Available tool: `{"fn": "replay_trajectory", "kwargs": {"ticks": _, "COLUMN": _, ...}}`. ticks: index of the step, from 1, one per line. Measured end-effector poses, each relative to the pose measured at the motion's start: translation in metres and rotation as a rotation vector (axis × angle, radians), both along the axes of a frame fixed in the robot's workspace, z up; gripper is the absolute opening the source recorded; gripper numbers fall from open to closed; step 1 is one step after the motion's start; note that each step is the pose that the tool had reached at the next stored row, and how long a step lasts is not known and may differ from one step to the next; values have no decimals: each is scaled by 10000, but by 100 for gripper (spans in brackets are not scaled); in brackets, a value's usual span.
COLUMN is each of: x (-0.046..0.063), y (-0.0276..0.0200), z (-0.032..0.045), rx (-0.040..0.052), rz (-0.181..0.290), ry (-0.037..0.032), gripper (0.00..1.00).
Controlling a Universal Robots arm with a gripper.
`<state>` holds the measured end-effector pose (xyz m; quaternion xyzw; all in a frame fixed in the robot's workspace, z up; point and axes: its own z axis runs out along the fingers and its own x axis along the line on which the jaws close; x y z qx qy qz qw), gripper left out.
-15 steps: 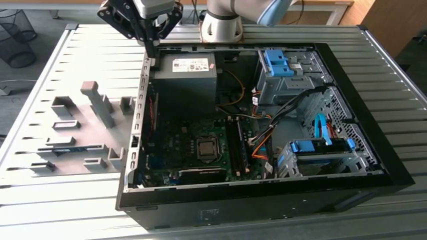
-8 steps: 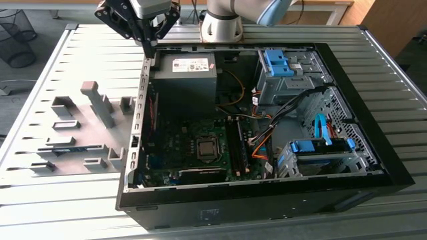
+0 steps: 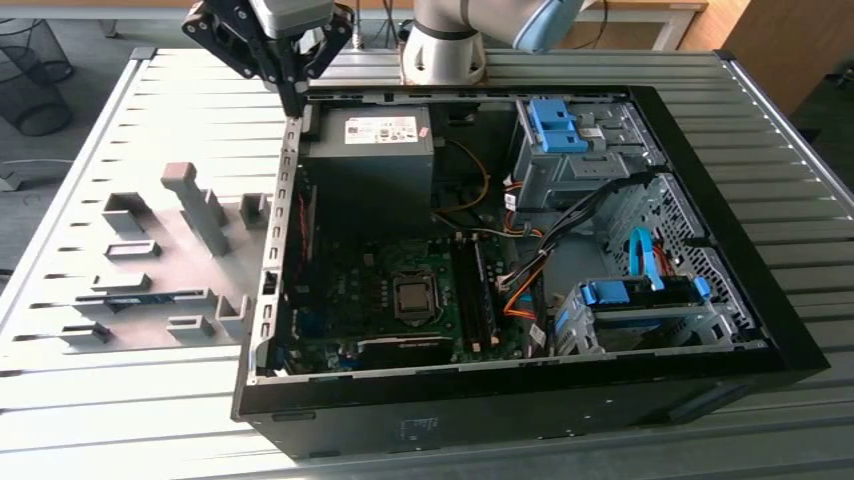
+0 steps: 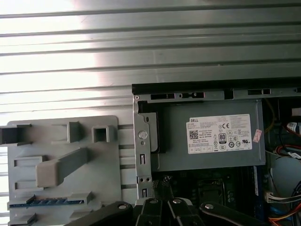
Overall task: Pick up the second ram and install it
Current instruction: 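Reach for the second ram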
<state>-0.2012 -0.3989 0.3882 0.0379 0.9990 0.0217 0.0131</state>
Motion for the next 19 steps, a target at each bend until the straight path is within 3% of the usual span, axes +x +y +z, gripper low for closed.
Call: {"fn": "replay_trajectory", "kwargs": {"ticks": 19, "x": -129, "y": 0, "z": -7, "rx": 0, "rz": 1, "ry": 0, "gripper": 10}}
